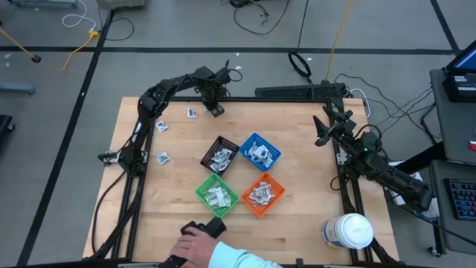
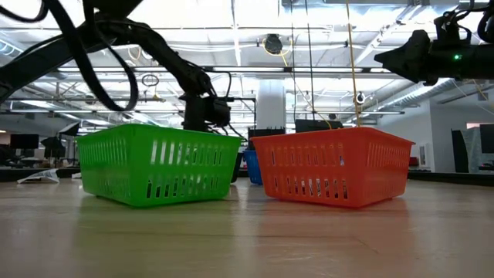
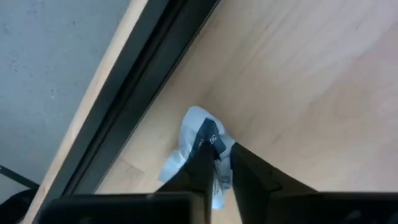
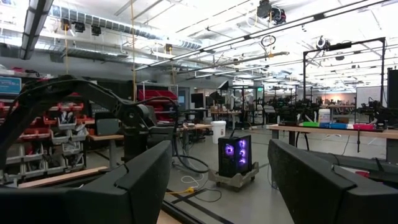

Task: Pick & Place First Aid Supplies
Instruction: Put the black towelette pack into the black bin

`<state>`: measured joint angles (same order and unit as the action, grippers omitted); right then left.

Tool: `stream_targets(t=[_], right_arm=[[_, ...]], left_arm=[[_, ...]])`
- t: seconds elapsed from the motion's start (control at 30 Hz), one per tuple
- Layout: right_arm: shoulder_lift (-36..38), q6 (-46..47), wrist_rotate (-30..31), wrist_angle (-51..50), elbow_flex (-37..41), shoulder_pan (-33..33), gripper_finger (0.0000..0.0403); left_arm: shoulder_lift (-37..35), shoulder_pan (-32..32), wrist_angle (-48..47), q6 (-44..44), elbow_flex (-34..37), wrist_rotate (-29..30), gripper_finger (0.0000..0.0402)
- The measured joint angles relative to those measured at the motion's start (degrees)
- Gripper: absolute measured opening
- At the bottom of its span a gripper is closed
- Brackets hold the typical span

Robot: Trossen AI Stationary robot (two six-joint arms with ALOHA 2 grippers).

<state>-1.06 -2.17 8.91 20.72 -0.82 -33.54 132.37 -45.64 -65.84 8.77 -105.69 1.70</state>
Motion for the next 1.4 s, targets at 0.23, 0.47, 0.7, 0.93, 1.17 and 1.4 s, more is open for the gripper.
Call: stream_targets(t=[0.23,0.47,0.7,0.93,1.17,1.4], right_arm=[[0.0,0.0,0.0,0.0,0.0,0.0,0.0263],[0.0,0.0,0.0,0.0,0.0,0.0,0.0263],[0.0,0.0,0.0,0.0,0.0,0.0,0.0263],[0.0,0.0,0.0,0.0,0.0,0.0,0.0263],[0.0,0.0,0.0,0.0,0.0,0.0,0.0263],[0.0,0.0,0.0,0.0,0.0,0.0,0.0263]], left_arm=[[-3.2,0.0,-2.0,-1.6,0.5,-2.1,0.0014],[-10.8,1.6,-5.8,-3.9,0.3,-1.9,0.0009],[-14.5,3.1,-7.8,-5.0,0.3,-1.8,0.0008],[-14.9,11.7,-7.9,-3.2,0.3,-1.7,0.0008],[-14.9,23.3,-10.5,-0.3,0.2,-3.9,0.0008],[-14.9,31.7,-15.1,-0.6,0.2,-4.8,0.0008]])
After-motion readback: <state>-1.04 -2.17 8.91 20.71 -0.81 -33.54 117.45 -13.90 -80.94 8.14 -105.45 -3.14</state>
